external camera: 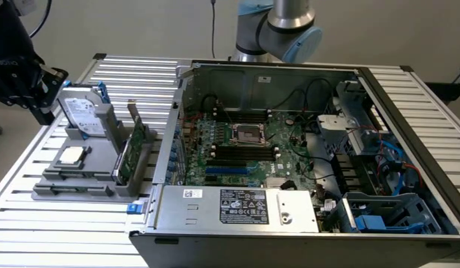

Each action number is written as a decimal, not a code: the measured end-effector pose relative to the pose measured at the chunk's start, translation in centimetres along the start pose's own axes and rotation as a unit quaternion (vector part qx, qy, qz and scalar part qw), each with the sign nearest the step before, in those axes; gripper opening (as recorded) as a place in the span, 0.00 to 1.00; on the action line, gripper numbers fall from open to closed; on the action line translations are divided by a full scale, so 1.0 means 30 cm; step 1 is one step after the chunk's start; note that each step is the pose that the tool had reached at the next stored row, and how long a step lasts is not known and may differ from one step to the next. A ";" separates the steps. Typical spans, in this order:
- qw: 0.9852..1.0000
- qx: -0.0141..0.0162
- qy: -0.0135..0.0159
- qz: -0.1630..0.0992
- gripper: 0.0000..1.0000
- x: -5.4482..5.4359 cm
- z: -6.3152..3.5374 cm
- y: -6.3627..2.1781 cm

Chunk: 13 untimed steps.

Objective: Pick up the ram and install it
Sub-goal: 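Reach for the ram, then pick up the ram and move it above insertion slot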

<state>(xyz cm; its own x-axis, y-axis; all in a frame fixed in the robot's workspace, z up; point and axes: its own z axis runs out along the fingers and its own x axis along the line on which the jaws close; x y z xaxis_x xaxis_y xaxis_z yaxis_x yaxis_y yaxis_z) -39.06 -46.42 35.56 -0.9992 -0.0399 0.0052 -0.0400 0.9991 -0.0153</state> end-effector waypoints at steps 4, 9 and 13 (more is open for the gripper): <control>1.000 0.000 0.003 -0.002 0.11 0.002 0.003 0.000; 1.000 0.000 0.003 -0.002 0.11 0.002 0.003 0.000; 1.000 0.000 0.004 -0.002 0.11 0.002 0.003 0.000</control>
<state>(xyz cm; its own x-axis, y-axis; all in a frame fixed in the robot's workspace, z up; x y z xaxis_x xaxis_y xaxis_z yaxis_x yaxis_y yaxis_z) -39.11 -46.43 35.48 -0.9989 -0.0444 0.0124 -0.0446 0.9989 -0.0162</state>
